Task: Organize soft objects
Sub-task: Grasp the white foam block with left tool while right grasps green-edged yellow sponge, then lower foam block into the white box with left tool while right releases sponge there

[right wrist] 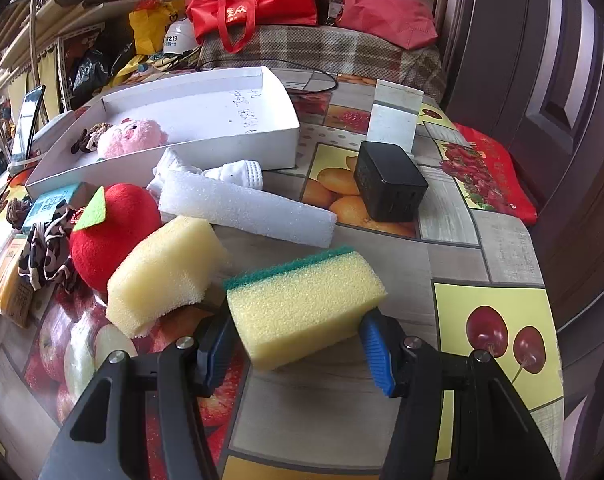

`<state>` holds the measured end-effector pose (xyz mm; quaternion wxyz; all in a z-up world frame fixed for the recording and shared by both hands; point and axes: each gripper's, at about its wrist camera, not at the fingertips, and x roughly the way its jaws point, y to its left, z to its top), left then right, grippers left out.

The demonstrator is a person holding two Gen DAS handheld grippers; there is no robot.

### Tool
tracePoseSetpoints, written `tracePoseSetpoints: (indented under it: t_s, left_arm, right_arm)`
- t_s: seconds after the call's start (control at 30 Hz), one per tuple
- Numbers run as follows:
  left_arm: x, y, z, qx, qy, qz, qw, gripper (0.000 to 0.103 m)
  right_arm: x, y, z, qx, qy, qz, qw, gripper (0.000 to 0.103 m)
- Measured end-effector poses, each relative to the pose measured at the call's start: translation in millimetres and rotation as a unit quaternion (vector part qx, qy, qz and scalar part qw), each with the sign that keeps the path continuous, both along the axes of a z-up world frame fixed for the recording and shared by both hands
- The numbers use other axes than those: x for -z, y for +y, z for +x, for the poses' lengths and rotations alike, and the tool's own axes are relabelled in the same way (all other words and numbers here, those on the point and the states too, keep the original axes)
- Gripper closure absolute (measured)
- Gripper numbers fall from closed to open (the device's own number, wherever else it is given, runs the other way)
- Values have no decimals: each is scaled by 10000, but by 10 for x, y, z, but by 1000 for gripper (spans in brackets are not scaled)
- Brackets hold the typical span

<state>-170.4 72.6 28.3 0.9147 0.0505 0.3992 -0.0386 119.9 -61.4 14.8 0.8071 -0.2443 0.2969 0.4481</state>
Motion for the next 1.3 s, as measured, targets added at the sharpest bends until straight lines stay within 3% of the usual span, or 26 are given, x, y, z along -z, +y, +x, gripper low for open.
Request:
tracePoseSetpoints:
  t_s: [0.07,0.17,0.23,0.3,0.37,0.4,0.5,0.6,0.7,0.93,1.13,1.17,1.23,1.3]
  left_arm:
    - [35,37,78,-129,107,206,9996,3]
    - [94,162,140,-584,436,-274,9970,3]
    - [145,269,117,-1262,711,-853,9858,3]
    - [182,340,54,-1928,827,-1477,9665,3]
    - [151,323,16,-2225,692,-1803,9556,4]
    - [118,286,33,-2281,625,-1829,9542,4]
    - [61,126,192,-2385,481,-1371,9602,4]
    - [184,8,381,-2407,815,-894,9630,6]
    - [239,-33,326,-2464,906,-242,9646,7]
    - [256,306,-13,-2679,1002,-384,9575,7]
    - [271,231,101,-2219,881,-313,9706,9]
    - [256,166,121,-2082,799,-285,9744,17]
    - [209,64,130,-1728,613,-224,9828,50]
    - [197,28,116,-1634,527,-198,9849,51]
  right_arm:
    - [9,18,-12,-28,-25,-55,10000,46]
    - [4,15,-3,-16,-32,-52,10000,46]
    - [-6,-1,3,8,-37,-10,10000,46]
    - [-12,-10,11,15,-30,19,10000,46]
    - [-11,-11,6,-1,-28,27,10000,46]
    - [-10,-13,-3,-18,-33,29,10000,46]
    - [-18,-25,-33,-83,-56,69,9999,46]
    - [-29,-39,-24,-63,-25,127,9999,46]
    - [-33,-63,33,59,74,181,9998,46]
    - [-38,-104,87,175,200,281,9992,46]
    - [-29,-102,94,203,178,250,9993,46]
    - [-25,-104,106,213,194,248,9993,46]
    - [-30,-116,120,250,209,274,9991,46]
    - [-61,-168,126,376,144,392,9984,46]
